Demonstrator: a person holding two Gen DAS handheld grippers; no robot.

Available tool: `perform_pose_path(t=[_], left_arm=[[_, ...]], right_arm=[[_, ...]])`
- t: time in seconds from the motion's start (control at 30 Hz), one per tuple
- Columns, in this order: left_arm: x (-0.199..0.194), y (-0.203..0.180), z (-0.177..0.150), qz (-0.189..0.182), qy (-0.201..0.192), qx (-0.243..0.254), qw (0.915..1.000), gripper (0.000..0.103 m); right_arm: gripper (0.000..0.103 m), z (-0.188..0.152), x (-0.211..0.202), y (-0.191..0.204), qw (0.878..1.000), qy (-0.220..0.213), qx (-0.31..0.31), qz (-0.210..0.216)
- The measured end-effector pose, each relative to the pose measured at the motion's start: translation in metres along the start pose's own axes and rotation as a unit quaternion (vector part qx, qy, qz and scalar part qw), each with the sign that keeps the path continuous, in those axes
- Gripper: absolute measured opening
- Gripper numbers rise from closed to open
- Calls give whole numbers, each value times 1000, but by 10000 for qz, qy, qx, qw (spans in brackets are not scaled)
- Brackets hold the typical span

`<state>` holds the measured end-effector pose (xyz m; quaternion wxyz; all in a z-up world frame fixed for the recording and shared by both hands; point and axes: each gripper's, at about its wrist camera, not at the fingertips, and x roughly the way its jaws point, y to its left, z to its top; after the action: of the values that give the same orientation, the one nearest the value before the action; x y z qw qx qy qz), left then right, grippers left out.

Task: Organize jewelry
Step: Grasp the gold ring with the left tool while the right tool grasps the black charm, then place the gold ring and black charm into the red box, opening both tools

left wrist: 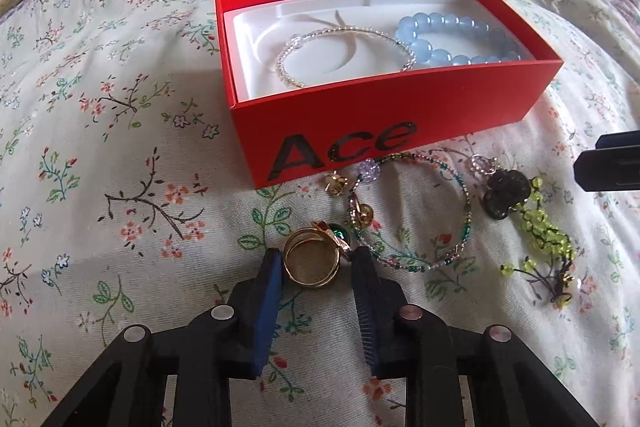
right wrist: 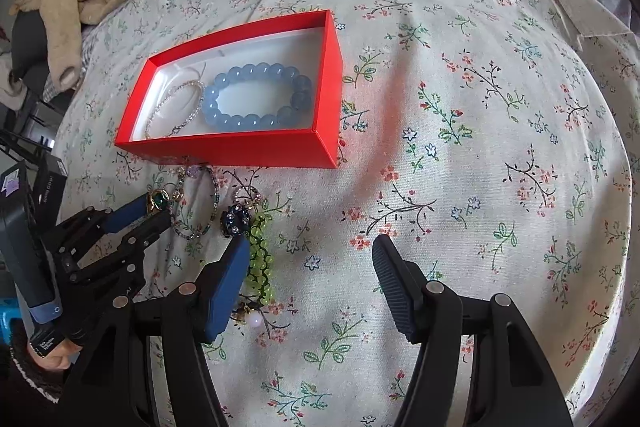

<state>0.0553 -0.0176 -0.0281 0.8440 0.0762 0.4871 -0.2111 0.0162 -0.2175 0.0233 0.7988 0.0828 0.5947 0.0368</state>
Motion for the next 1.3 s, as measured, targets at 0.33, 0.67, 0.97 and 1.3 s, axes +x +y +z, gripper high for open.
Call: perform_pose_path(t=[0.33, 0.67, 0.97, 1.3], left_arm=[[-17, 14, -1, 75, -16, -484, 9988, 29], [-28, 30, -7, 84, 63, -864, 9962, 29], [-28, 33, -10, 78, 162, -898, 9958, 29], [-26, 32, -9, 68, 186, -966, 9951, 29]], right_arm=[[63, 4, -4, 13, 9990, -143, 151, 400], [33, 3, 7, 41, 9964, 22, -21, 849], [33, 6, 34, 40, 9987, 291, 98, 411], [23, 12, 42, 38, 9989, 247, 121, 392]])
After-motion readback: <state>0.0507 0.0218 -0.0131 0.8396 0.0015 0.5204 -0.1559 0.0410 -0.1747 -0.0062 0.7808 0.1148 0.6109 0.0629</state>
